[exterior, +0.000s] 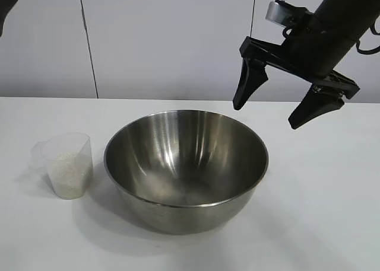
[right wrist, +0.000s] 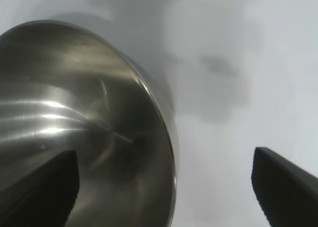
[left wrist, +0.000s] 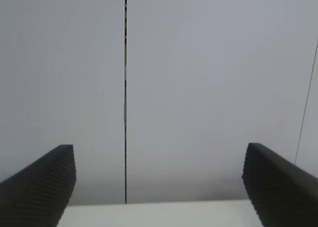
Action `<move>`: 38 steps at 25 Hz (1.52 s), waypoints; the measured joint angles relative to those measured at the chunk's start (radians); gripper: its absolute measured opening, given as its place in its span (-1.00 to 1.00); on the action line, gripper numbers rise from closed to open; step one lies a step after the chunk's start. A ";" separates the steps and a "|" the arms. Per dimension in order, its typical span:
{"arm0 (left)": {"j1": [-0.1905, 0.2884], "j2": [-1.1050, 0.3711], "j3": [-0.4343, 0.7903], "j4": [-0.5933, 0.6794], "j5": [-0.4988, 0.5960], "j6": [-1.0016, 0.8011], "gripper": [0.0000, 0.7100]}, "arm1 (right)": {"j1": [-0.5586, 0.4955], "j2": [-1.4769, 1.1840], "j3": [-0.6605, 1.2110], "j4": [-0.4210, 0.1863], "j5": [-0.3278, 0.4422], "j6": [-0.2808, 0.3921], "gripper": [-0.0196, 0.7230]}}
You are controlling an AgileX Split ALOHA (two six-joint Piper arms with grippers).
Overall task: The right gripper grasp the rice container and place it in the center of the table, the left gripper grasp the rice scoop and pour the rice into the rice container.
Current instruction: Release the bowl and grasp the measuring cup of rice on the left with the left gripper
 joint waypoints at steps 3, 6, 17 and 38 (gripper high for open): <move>0.000 0.013 0.086 0.000 -0.002 0.005 0.84 | 0.000 0.000 0.000 0.000 0.001 0.000 0.81; 0.000 0.079 0.134 0.000 -0.003 0.006 0.84 | 0.000 0.000 0.000 0.000 0.004 0.000 0.81; 0.000 0.343 0.137 0.007 -0.003 0.033 0.54 | 0.000 0.000 0.000 0.000 0.009 0.002 0.81; 0.088 0.649 -0.051 0.027 -0.018 0.057 0.54 | 0.000 0.000 0.000 0.001 0.009 0.003 0.81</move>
